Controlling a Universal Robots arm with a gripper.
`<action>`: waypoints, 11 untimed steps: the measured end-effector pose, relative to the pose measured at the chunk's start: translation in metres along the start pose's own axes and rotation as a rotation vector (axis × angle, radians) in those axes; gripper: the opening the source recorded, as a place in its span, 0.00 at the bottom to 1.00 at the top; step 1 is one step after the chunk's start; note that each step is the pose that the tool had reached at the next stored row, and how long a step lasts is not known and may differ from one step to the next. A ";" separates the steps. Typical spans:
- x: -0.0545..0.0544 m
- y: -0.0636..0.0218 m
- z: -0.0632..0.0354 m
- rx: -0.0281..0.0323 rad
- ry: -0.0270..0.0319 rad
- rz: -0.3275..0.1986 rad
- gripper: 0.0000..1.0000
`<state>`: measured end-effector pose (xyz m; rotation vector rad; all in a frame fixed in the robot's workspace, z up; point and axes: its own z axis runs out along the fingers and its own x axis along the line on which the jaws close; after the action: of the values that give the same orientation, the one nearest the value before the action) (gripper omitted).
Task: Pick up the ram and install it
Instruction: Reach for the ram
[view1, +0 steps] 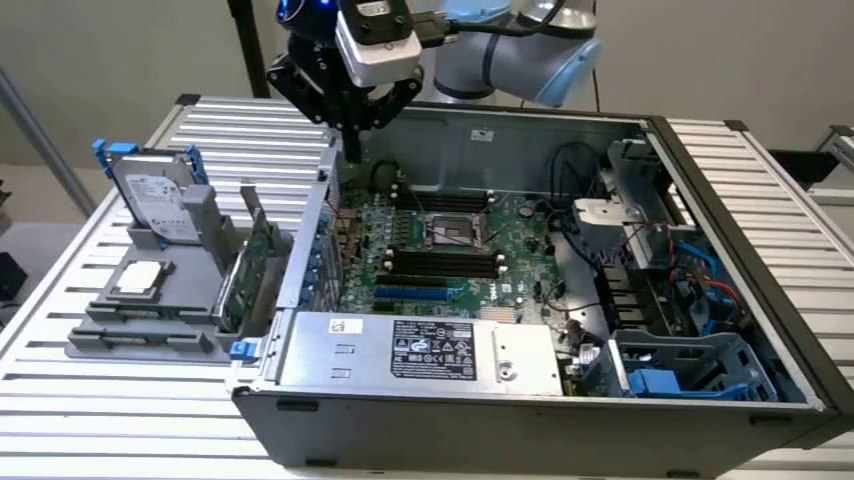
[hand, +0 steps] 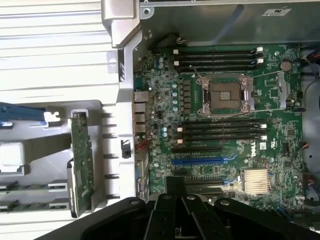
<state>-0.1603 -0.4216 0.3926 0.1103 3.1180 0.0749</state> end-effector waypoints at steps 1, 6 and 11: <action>0.004 -0.0021 -0.0001 0.0000 0.0000 0.000 0.00; 0.026 -0.0121 -0.0008 -0.0001 -0.0001 0.000 0.00; 0.049 -0.0210 -0.0014 -0.0001 0.0000 0.000 0.00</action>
<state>-0.2106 -0.4392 0.3921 0.1103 3.1180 0.0750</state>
